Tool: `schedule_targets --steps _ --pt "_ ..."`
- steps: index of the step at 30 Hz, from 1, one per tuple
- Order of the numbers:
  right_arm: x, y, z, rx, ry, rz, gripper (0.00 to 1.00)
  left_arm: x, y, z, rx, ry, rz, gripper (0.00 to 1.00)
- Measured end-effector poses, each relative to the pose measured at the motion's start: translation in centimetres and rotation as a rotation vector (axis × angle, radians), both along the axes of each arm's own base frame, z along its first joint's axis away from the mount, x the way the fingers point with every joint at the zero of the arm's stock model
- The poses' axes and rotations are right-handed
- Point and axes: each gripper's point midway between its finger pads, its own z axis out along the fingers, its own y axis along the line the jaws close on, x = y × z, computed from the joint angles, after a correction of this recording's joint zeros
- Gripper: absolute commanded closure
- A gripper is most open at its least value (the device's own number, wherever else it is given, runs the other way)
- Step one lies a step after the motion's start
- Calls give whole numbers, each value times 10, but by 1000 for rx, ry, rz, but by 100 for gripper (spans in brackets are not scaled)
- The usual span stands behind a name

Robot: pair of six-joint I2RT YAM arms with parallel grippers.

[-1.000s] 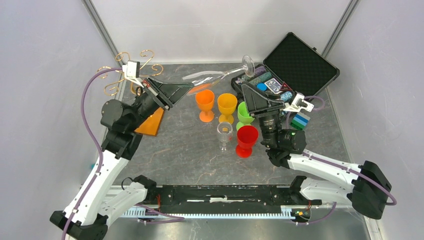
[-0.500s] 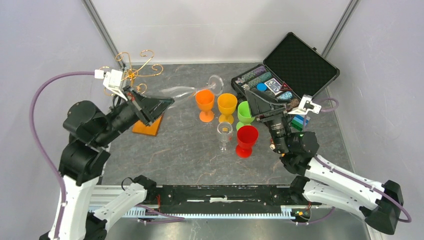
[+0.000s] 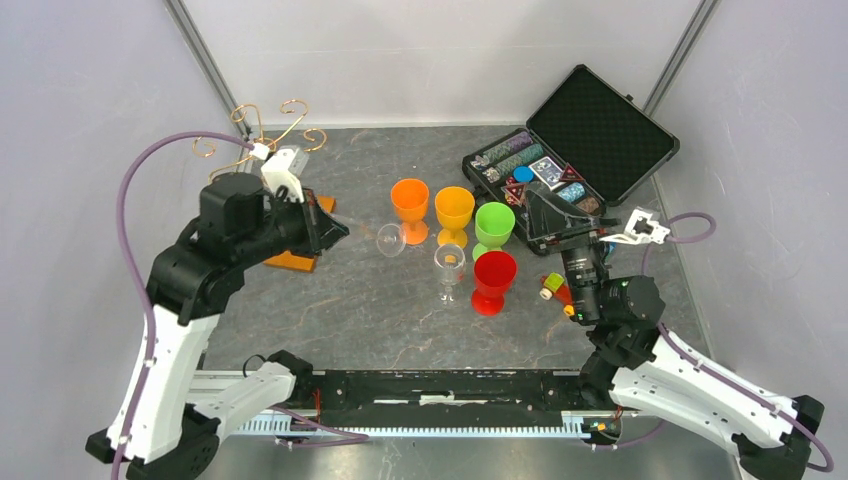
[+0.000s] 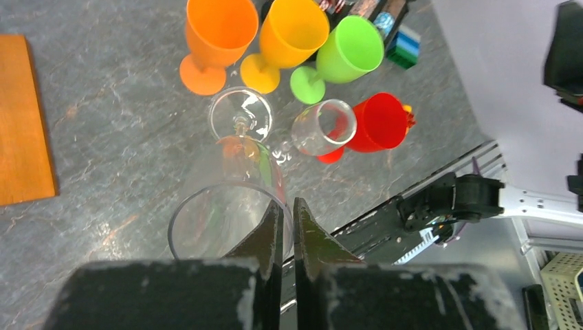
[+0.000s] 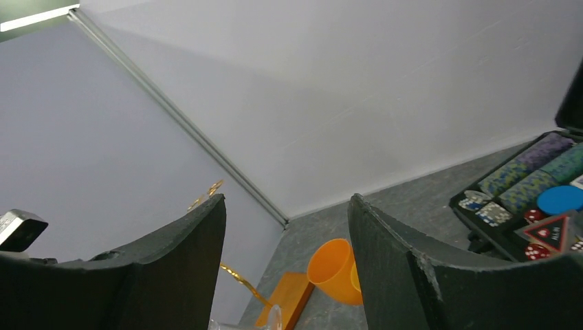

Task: Take the wine glass off the wine glass rack

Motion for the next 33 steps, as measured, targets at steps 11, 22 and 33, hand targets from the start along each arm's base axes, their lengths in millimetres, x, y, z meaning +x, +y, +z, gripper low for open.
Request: schedule_targets --steps 11,22,33 --pt "5 -25 -46 -98 123 -125 29 28 -8 -47 162 141 9 98" --pt "9 -30 -73 -162 197 -164 29 56 -70 -129 441 296 -93 98" --pt "8 -34 -83 -177 218 -181 29 64 -85 -160 537 341 -107 89"
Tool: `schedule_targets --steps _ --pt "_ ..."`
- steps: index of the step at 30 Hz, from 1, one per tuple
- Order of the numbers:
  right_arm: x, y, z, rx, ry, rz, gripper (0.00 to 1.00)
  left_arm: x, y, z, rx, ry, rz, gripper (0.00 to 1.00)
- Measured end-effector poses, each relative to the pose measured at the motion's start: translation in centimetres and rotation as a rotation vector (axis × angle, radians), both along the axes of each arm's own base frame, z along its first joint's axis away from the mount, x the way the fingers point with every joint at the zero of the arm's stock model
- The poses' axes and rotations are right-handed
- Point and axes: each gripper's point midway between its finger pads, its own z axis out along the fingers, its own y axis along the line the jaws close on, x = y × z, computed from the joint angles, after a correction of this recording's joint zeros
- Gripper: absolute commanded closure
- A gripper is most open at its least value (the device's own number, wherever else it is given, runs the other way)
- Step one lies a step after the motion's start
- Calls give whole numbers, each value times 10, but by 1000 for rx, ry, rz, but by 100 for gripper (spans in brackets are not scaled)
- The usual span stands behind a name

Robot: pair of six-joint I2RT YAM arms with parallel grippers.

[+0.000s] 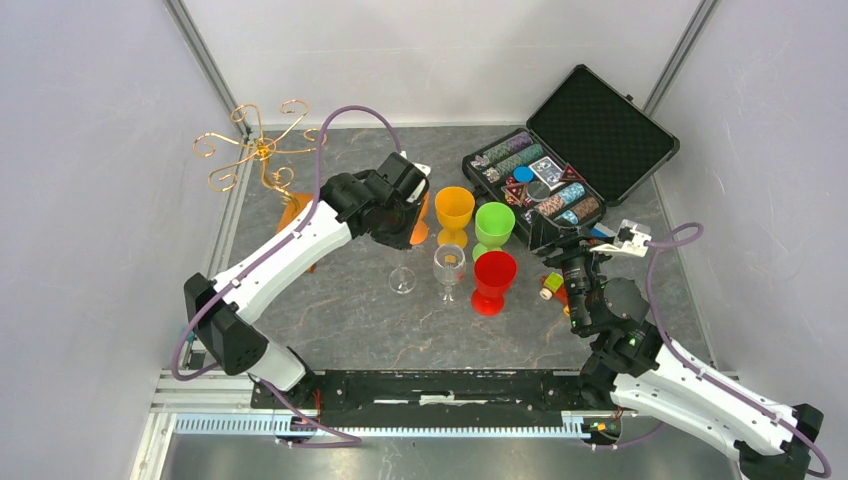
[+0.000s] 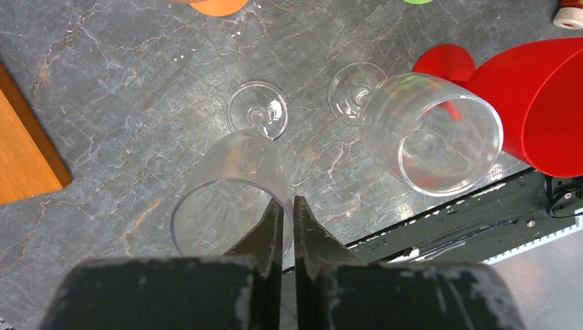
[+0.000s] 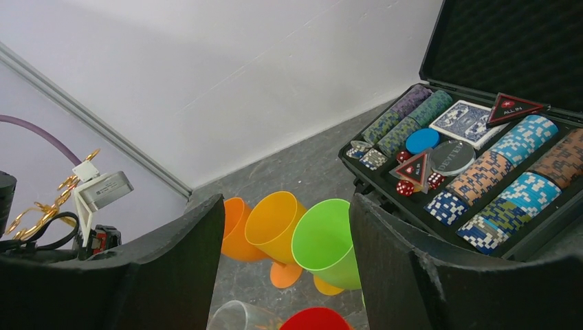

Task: Take the wine glass off the wine glass rack

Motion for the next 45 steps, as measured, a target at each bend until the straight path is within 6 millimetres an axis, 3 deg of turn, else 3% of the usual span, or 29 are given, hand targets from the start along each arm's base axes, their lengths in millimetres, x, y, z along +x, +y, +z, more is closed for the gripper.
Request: schedule_targets --steps 7,12,13,15,19,20,21,29,33,38,45 --pt "0 -1 -1 3 2 -5 28 3 -2 1 -1 -4 -4 59" --pt "0 -1 -3 -4 10 -6 26 10 -5 17 -15 -51 -1 32" --pt "0 -1 -4 -7 11 -6 25 12 -6 23 -22 -68 1 26" --pt "0 -1 -5 -12 13 -7 21 16 -6 34 -33 -102 5 1" --pt "0 -5 -6 -46 20 -23 12 21 0 62 -69 -194 22 0" --pt "1 -6 -7 -60 23 -30 4 21 3 69 -77 -218 31 0" --pt "0 -8 -6 -75 25 -39 2 21 7 76 -84 -240 40 0" --pt "-4 -36 20 -165 31 -142 2 8 49 142 -172 -458 140 0" --pt "-9 -57 31 -188 46 -216 2 -14 77 174 -250 -553 174 0" --pt "-20 -86 30 -221 68 -302 2 -45 112 208 -355 -668 213 0" --pt "-36 -123 37 -275 85 -411 2 -87 173 229 -457 -818 317 0"
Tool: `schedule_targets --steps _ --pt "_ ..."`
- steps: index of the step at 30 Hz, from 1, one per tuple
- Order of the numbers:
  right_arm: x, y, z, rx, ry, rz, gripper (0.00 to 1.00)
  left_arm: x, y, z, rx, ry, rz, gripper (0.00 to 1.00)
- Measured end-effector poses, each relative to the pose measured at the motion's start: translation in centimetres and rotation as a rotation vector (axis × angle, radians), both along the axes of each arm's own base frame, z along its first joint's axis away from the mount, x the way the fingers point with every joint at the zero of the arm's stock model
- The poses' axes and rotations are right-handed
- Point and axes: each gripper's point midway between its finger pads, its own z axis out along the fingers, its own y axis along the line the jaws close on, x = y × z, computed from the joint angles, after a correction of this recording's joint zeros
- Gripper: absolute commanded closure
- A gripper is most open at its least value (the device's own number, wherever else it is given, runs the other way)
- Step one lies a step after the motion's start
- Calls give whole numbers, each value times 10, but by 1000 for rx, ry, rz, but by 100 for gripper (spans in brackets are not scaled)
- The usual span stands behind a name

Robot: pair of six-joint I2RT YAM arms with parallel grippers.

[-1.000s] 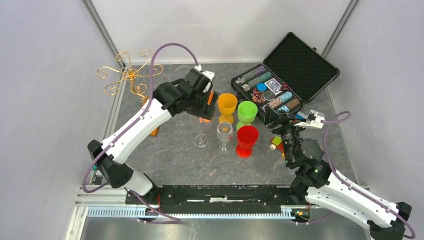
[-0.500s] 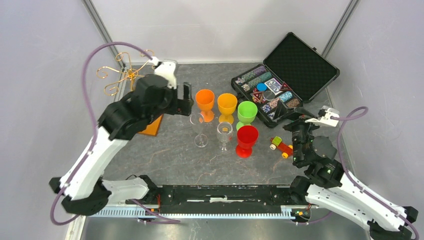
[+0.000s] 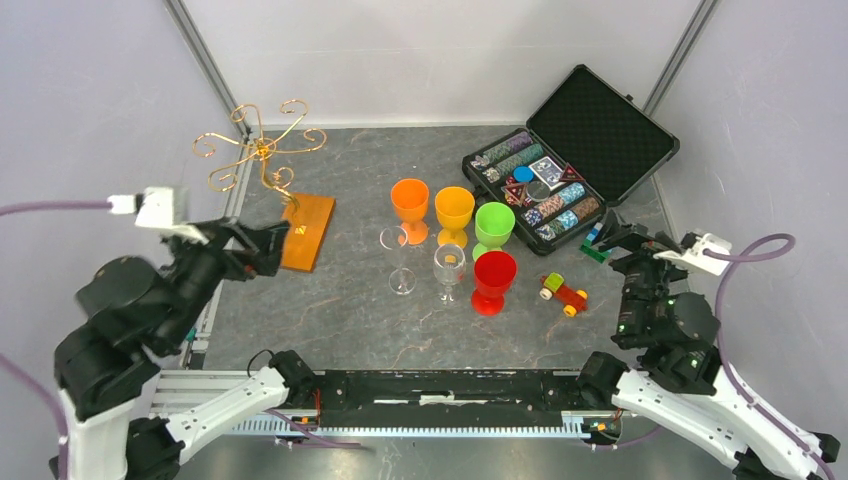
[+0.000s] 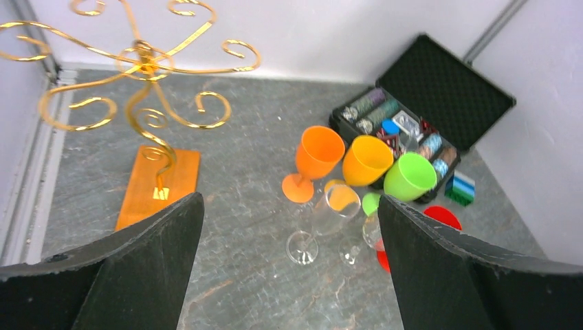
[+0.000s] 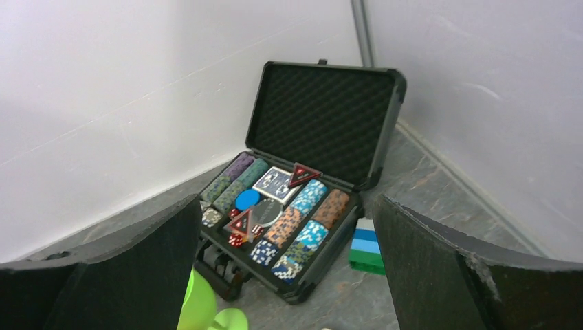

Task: Take the wine glass off the wine glass rack

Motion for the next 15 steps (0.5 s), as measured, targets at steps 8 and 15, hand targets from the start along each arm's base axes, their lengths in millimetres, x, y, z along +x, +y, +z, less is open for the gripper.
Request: schedule_targets --steps 8,15 --pt "-18 -31 23 -20 -49 -43 2 -29 50 12 -103 -117 98 0" --pt "-30 -50 34 4 -82 -72 2 -32 55 10 -108 -123 110 0"
